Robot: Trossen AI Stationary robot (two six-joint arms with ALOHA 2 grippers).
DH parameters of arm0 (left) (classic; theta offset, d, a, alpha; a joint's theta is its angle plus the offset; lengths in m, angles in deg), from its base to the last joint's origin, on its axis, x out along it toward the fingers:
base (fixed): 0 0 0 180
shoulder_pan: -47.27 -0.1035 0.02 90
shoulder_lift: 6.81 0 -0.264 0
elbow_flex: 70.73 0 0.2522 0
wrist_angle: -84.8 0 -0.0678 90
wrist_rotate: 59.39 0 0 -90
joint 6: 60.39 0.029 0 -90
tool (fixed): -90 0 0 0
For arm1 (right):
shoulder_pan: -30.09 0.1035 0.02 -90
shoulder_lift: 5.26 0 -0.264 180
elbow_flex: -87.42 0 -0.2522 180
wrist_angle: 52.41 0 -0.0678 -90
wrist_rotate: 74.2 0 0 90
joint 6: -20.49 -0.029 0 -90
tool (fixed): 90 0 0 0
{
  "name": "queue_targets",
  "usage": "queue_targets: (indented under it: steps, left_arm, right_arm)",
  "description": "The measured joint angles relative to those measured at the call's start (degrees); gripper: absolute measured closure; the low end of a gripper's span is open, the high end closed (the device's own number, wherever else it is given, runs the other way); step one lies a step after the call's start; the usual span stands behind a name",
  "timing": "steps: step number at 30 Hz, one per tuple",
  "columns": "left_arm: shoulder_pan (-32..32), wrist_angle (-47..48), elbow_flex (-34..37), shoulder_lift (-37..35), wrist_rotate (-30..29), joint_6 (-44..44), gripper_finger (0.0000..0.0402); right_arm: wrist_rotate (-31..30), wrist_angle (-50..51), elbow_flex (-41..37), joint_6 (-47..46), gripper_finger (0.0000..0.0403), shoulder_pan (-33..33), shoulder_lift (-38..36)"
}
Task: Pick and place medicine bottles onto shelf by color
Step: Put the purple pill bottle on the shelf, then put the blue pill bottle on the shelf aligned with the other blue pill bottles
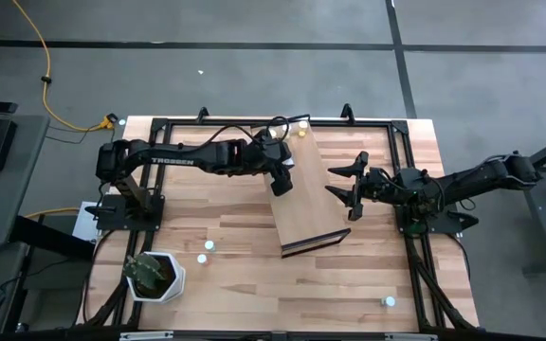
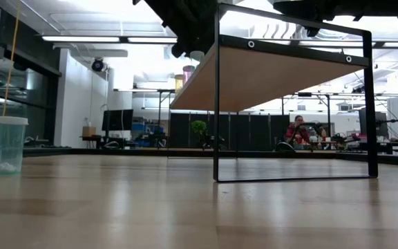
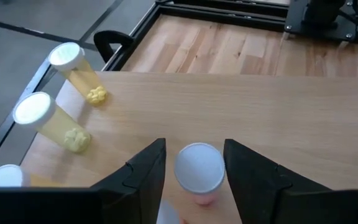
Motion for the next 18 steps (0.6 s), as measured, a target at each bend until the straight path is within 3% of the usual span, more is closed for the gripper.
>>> queue_targets:
  steps: [14,18]
  left_arm:
    - [0.0,-1.5,0.0,-0.6,0.6,1.6,0.0193]
    - [-0.4,0.3,-2.9,-0.9,0.5,3.6,0.0178]
  right_arm:
    - [0.0,0.0,0.0,-0.5,0.0181,0.0,0.0]
    - [0.0,0.0,0.0,-0.5,0.0181,0.0,0.0]
